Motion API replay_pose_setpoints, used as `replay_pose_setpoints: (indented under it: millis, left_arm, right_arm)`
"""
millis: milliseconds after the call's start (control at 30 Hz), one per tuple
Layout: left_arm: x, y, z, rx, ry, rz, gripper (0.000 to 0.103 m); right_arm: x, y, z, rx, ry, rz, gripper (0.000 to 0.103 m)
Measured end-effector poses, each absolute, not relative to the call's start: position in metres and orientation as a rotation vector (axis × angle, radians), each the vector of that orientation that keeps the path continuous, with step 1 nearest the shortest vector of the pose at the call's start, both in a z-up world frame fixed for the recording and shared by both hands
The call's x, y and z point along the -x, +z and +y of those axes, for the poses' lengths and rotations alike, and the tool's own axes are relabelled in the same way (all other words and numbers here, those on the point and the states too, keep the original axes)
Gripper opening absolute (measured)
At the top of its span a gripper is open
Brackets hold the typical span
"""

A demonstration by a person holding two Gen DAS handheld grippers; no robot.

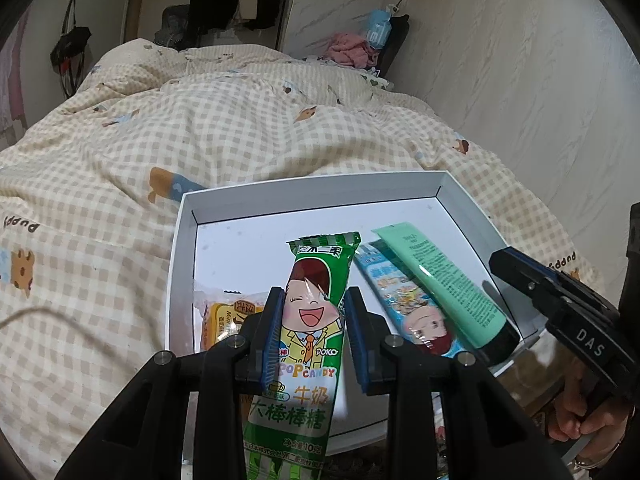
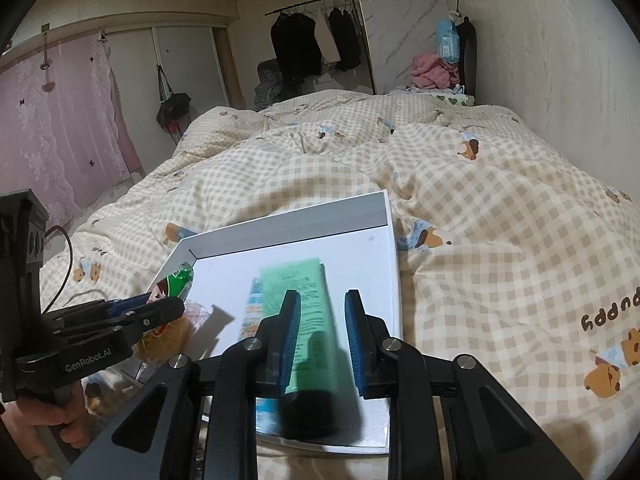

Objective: Organize objects
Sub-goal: 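Lower the green pop candy into the tray with the left gripper while the right gripper places the mint-green tube, then withdraw both grippers from the tray back over the remaining snacks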

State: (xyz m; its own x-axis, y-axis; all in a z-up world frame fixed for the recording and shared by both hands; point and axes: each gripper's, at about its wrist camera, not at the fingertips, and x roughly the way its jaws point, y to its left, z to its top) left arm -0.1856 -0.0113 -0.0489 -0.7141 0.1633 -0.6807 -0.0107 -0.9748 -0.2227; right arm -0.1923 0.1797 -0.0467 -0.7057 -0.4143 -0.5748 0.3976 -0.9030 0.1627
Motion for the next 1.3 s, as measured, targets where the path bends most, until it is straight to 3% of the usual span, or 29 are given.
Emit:
replay_pose_setpoints:
  millis: [100,167,333,533,833,1033,1133,1167,1233,1300]
  left_arm:
    - [0.187,-0.050,-0.012,1.171,2.810,-0.310,0.040]
    - [0.187,-0.050,-0.013,1.182,2.814,-0.325,0.061]
    - [0.183,-0.038,-0.028,1.143,2.797,-0.438,0.075]
    - [0.168,-0.004,-0.061,1.095,2.830,-0.676,0.076]
    - [0.137,0.034,-0.072,1.061,2.815,-0.687,0.077]
    - [0.101,0.078,-0.064,0.929,2.898,-0.488,0.078]
    - [0.086,0.095,-0.055,0.889,2.910,-0.355,0.080]
    - [0.082,0.099,-0.051,0.881,2.902,-0.325,0.080]
    - [0.078,0.104,-0.047,0.882,2.876,-0.315,0.081]
    - [0.074,0.107,-0.045,0.892,2.859,-0.322,0.082]
  right_arm:
    - [0.190,-0.044,0.180,-0.851,-2.549,-0.037,0.025]
    - [0.188,-0.043,0.180,-0.842,-2.542,-0.039,0.025]
    - [0.187,-0.040,0.180,-0.835,-2.535,-0.047,0.025]
    - [0.186,-0.034,0.186,-0.829,-2.517,-0.107,0.025]
    - [0.175,-0.020,0.185,-0.843,-2.468,-0.102,0.025]
    - [0.152,0.028,0.183,-0.844,-2.388,0.066,0.025]
    - [0.143,0.053,0.193,-0.833,-2.328,0.022,0.026]
    - [0.140,0.057,0.196,-0.831,-2.319,0.005,0.028]
    - [0.134,0.068,0.203,-0.819,-2.298,-0.023,0.046]
    - [0.125,0.077,0.208,-0.795,-2.283,-0.013,0.050]
